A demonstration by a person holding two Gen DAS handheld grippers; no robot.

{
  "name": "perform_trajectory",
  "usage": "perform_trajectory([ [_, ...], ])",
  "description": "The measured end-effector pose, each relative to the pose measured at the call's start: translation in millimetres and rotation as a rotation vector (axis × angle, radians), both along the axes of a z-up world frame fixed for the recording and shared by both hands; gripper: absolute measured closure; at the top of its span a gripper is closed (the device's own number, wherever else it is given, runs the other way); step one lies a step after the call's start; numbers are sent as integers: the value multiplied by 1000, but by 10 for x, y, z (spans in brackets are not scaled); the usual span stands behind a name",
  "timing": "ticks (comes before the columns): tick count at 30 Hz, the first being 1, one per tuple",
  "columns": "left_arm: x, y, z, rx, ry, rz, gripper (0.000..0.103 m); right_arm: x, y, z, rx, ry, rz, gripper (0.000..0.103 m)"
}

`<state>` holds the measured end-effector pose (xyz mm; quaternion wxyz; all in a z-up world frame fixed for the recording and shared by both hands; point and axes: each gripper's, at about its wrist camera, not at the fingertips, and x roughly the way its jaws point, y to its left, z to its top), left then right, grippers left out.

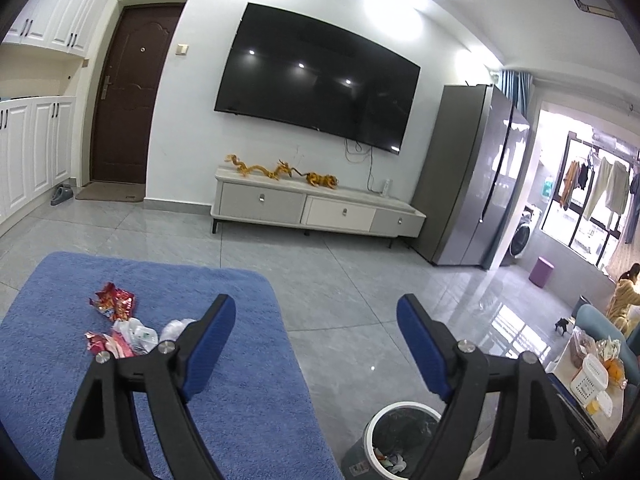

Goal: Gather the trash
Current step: 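Move both tools back toward the remaining trash on the rug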

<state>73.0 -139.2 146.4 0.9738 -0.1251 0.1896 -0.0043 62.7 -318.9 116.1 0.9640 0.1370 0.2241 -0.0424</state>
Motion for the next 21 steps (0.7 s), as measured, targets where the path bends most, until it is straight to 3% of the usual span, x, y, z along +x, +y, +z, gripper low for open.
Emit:
perform_trajectory([
  [3, -99, 3, 36, 25, -17, 3, 21, -51, 42, 57, -14, -16, 3, 22],
  [12, -329, 67, -11, 75, -59, 39, 20, -103, 131, -9, -3, -23, 51, 22],
  [21, -174, 245, -294, 112, 46, 25, 20, 94, 315, -272, 7, 35, 131, 22],
])
